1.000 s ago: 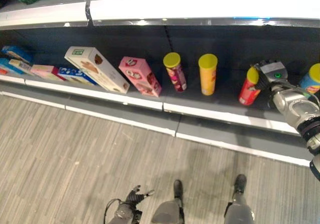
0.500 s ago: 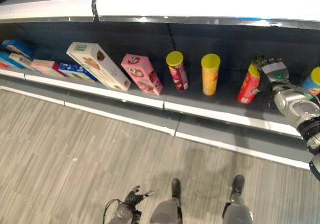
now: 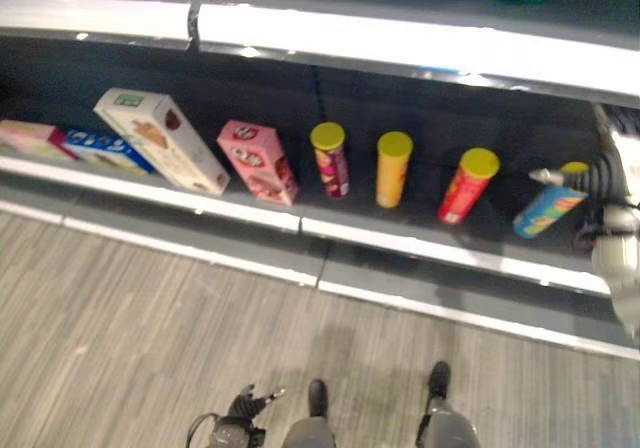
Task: Put the goods on the table back onto the shelves and tidy them up.
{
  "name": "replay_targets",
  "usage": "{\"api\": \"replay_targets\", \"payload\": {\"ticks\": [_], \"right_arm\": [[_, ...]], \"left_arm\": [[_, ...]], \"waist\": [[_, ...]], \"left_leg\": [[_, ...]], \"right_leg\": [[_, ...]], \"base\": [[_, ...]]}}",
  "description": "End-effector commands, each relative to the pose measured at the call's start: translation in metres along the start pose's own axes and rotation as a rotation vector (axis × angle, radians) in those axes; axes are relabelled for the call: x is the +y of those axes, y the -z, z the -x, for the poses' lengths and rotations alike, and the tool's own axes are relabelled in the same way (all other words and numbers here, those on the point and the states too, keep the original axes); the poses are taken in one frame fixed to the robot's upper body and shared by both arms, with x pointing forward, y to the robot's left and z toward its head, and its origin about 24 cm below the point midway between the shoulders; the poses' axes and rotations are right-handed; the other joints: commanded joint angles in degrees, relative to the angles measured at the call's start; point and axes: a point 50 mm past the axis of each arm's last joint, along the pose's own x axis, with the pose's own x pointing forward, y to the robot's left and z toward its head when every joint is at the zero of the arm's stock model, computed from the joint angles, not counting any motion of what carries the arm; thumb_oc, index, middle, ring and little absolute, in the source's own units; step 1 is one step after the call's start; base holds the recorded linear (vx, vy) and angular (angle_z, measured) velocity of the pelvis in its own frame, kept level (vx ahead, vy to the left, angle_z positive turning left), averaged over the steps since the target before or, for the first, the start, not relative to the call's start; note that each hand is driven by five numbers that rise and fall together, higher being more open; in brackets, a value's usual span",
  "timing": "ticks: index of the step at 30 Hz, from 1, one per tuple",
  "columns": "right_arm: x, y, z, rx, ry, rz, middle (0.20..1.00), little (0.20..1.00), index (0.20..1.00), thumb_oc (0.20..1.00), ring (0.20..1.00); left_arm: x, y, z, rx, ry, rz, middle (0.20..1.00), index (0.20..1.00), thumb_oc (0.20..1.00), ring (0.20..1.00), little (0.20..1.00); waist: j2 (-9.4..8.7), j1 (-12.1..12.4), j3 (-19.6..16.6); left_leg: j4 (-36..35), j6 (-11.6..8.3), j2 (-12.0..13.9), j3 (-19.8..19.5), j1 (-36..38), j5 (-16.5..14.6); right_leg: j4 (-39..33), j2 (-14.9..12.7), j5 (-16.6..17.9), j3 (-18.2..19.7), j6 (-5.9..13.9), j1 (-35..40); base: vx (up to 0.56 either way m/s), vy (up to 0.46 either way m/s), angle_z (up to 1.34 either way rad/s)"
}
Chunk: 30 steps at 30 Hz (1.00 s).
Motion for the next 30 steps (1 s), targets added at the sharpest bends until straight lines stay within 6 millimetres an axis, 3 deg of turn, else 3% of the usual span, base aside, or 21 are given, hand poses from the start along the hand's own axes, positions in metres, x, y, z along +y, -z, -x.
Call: {"api": "replay_targets", "payload": {"ticks": [1, 2, 5, 9, 12, 13, 14, 17, 18, 19, 21, 23, 25, 26, 27, 28, 30], "right_arm": [[0.003, -0.011, -0.002, -0.053, -0.134, -0.266, 1.0, 1.0, 1.0, 1.0, 1.0], [0.023, 0.005, 0.021, 0.057, -0.215, -0.396, 1.0, 1.0, 1.0, 1.0, 1.0], [0.037, 0.014, 0.04, 0.142, -0.248, -0.5, 1.0, 1.0, 1.0, 1.0, 1.0], [0.044, 0.014, 0.044, 0.16, -0.241, -0.549, 1.0, 1.0, 1.0, 1.0, 1.0], [0.047, 0.022, 0.051, 0.198, -0.264, -0.513, 1.0, 1.0, 1.0, 1.0, 1.0], [0.046, 0.03, 0.055, 0.234, -0.267, -0.473, 1.0, 1.0, 1.0, 1.0, 1.0], [0.046, 0.032, 0.055, 0.242, -0.273, -0.456, 1.0, 1.0, 1.0, 1.0, 1.0], [0.041, 0.04, 0.057, 0.271, -0.267, -0.42, 1.0, 1.0, 1.0, 1.0, 1.0], [0.041, 0.04, 0.057, 0.273, -0.267, -0.42, 1.0, 1.0, 1.0, 1.0, 1.0], [0.036, 0.042, 0.056, 0.274, -0.252, -0.409, 1.0, 1.0, 1.0, 1.0, 1.0], [0.031, 0.044, 0.055, 0.274, -0.243, -0.389, 1.0, 1.0, 1.0, 1.0, 1.0], [0.005, 0.038, 0.04, 0.204, -0.183, -0.342, 1.0, 1.0, 1.0, 1.0, 1.0], [-0.015, 0.028, 0.03, 0.125, -0.139, -0.309, 1.0, 1.0, 1.0, 1.0, 1.0], [-0.016, 0.028, 0.03, 0.125, -0.139, -0.308, 1.0, 1.0, 1.0, 1.0, 1.0], [-0.028, 0.022, 0.026, 0.085, -0.094, -0.323, 1.0, 1.0, 1.0, 1.0, 1.0], [-0.052, 0.013, 0.019, 0.015, -0.002, -0.311, 1.0, 1.0, 1.0, 1.0, 1.0], [-0.067, 0.009, 0.018, -0.014, 0.056, -0.304, 1.0, 1.0, 1.0, 1.0, 1.0]], "left_arm": [[0.013, 0.008, -0.001, 0.046, -0.012, -0.065, 1.0, 1.0, 1.0, 1.0, 1.0], [0.015, 0.008, -0.001, 0.044, -0.005, -0.058, 1.0, 1.0, 1.0, 1.0, 1.0], [0.016, 0.006, -0.001, 0.026, -0.006, -0.042, 1.0, 1.0, 1.0, 1.0, 1.0], [0.02, -0.004, -0.003, -0.006, -0.013, -0.06, 1.0, 1.0, 1.0, 1.0, 1.0], [0.03, -0.009, -0.004, -0.018, -0.036, -0.068, 1.0, 1.0, 1.0, 1.0, 1.0], [0.033, -0.008, -0.004, -0.017, -0.043, -0.067, 1.0, 1.0, 1.0, 1.0, 1.0], [0.033, -0.009, -0.004, -0.019, -0.046, -0.067, 1.0, 1.0, 1.0, 1.0, 1.0], [0.033, -0.01, -0.004, -0.03, -0.042, -0.071, 1.0, 1.0, 1.0, 1.0, 1.0], [0.033, -0.01, -0.003, -0.03, -0.042, -0.072, 1.0, 1.0, 1.0, 1.0, 1.0], [0.034, -0.013, -0.003, -0.048, -0.045, -0.056, 1.0, 1.0, 1.0, 1.0, 1.0], [0.036, -0.013, -0.003, -0.052, -0.05, -0.046, 1.0, 1.0, 1.0, 1.0, 1.0], [0.042, -0.006, -0.001, -0.049, -0.075, -0.001, 1.0, 1.0, 1.0, 1.0, 1.0], [0.044, -0.003, 0.0, -0.046, -0.083, 0.027, 1.0, 1.0, 1.0, 1.0, 1.0], [0.043, -0.003, 0.0, -0.046, -0.082, 0.028, 1.0, 1.0, 1.0, 1.0, 1.0], [0.044, 0.0, 0.0, -0.034, -0.094, 0.056, 1.0, 1.0, 1.0, 1.0, 1.0], [0.043, 0.002, 0.001, -0.033, -0.102, 0.115, 1.0, 1.0, 1.0, 1.0, 1.0], [0.04, 0.004, 0.001, -0.021, -0.097, 0.13, 1.0, 1.0, 1.0, 1.0, 1.0]], "waist": [[1.08, -0.18, -1.17], [0.55, -1.9, -1.2], [-0.22, -4.12, -0.93], [-0.7, -5.04, 0.36], [-0.31, -5.13, 1.02], [0.22, -4.99, 0.28], [0.19, -4.85, -0.25], [-0.69, -3.99, -2.74], [-0.68, -3.87, -2.78], [-1.38, -3.19, -4.01], [-1.65, -2.74, -4.46], [-2.78, -1.85, -5.39], [-2.51, -1.05, -5.36], [-2.25, -1.02, -5.25], [-1.77, -1.41, -5.16], [-0.66, -2.23, -5.04], [0.26, -2.67, -4.5]], "left_leg": [[0.43, 1.82, 0.27, 0.25, -0.2, -2.61], [0.43, 2.29, -0.68, 1.38, 0.95, -3.29], [0.43, 3.16, -1.89, 3.24, 1.7, -3.92], [0.43, 3.65, -1.7, 6.22, 1.82, -3.8], [0.43, 3.7, 0.32, 9.38, 2.62, -3.35], [0.43, 3.51, 1.85, 11.11, 3.1, -3.69], [0.5, 3.32, 2.6, 12.39, 3.06, -3.42], [1.16, 1.8, 5.43, 15.48, 2.21, -1.7], [1.14, 1.78, 5.45, 15.57, 2.23, -1.68], [2.31, 0.44, 7.72, 17.12, 1.59, -0.77], [3.08, -0.76, 9.56, 18.4, 1.5, -0.14], [5.72, -3.87, 14.38, 21.77, 1.66, 2.31], [6.62, -5.68, 18.29, 22.58, 2.41, 4.0], [6.67, -5.87, 18.59, 22.55, 2.52, 4.07], [7.08, -7.14, 21.66, 23.08, 2.93, 7.48], [8.58, -7.52, 25.48, 23.37, 3.3, 14.22], [11.22, -7.52, 27.82, 23.34, 3.31, 19.03]], "right_leg": [[8.29, -3.84, -6.78, 2.44, 4.2, 0.78], [8.84, -4.13, -4.88, 4.08, 4.87, 0.28], [9.06, -4.3, -1.22, 7.07, 5.46, -1.86], [10.39, -3.69, 0.47, 6.69, 5.5, -5.13], [13.24, -4.05, -3.1, 3.21, 4.49, -4.07], [15.87, -5.8, -5.27, 2.05, 4.0, -2.36], [16.83, -7.21, -5.15, 1.7, 3.78, -1.47], [16.29, -12.03, 0.25, 0.76, 4.82, 1.5], [16.1, -11.97, 0.41, 0.81, 4.82, 1.53], [13.72, -14.0, 4.47, -1.25, 5.62, 3.05], [11.6, -14.29, 5.89, -3.11, 5.62, 3.95], [7.48, -11.75, 2.68, -6.12, 5.62, 5.78], [5.76, -8.87, -4.64, -7.83, 5.62, 6.61], [5.84, -8.61, -4.83, -7.87, 5.62, 6.74], [6.44, -6.15, -7.15, -7.35, 5.07, 6.54], [6.31, -1.58, -10.96, -6.74, 2.9, 7.17], [4.69, 2.95, -13.25, -6.78, 0.07, 9.48]], "base": [[-0.01, 0.201, -0.42], [-0.01, 0.19, -0.29], [-0.05, 0.198, -0.58], [-0.12, 0.087, -0.78], [-0.11, -0.005, -1.01], [-0.1, -0.078, -1.18], [-0.11, -0.158, -1.24], [-0.06, -0.268, -0.71], [-0.07, -0.414, -0.92], [-0.08, -0.479, -0.8], [-0.08, -0.484, -0.8], [-0.13, -0.569, -1.09], [-0.07, -0.429, -1.1], [-0.02, -0.411, -1.16], [0.01, -0.548, -1.08], [0.02, -0.668, -0.86], [0.04, -0.534, -0.6]]}}
